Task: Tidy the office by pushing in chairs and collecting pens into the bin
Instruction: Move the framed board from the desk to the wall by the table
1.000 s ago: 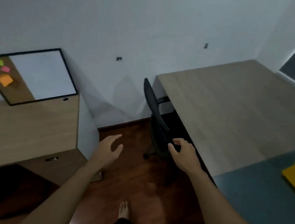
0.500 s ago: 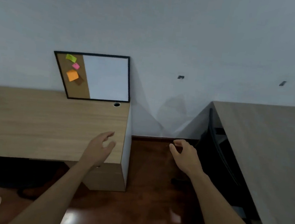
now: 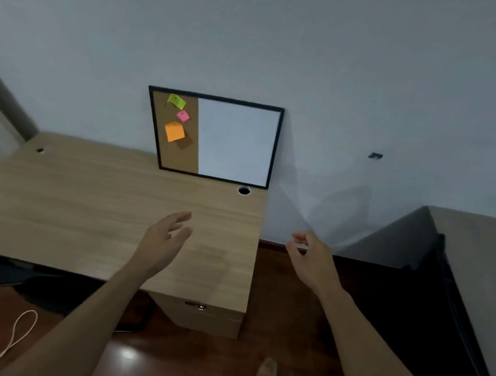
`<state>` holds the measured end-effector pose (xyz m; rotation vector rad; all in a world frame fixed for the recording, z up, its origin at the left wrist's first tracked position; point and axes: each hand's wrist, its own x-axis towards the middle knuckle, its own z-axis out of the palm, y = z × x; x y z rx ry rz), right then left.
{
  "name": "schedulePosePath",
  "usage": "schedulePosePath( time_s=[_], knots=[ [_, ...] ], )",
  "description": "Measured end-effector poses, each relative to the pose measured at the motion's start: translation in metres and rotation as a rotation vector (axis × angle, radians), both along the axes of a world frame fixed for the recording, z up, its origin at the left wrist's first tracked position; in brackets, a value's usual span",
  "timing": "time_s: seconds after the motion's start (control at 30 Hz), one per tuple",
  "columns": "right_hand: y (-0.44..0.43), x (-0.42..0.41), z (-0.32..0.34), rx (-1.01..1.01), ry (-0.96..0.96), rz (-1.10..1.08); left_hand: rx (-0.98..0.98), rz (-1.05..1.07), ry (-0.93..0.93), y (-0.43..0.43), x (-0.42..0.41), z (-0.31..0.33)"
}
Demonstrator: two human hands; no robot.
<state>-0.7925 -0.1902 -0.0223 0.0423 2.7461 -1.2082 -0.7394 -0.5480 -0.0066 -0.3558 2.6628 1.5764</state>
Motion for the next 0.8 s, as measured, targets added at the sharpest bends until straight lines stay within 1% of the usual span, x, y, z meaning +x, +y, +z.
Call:
schedulePosePath(
  time_s=[0.27,0.57,0.73,0.8],
  knots=[
    [-0.055,-0.110,-0.010,-0.051,-0.019,0.043,0.030,0.086,0.019,-0.050,-0.084,-0.001],
    [-0.092,-0.254,0.010,-0.150,-0.048,0.060,0.020,0.175,-0.023,-0.074,-0.200,0.019],
    [-0.109,-0.316,0.016,-0.165,-0.062,0.048,0.099,0.253,-0.062,-0.105,-0.268,0.021],
    [-0.115,-0.339,0.017,-0.168,-0.094,0.021,0.121,0.281,-0.089,-0.124,-0.295,0.020]
  ],
)
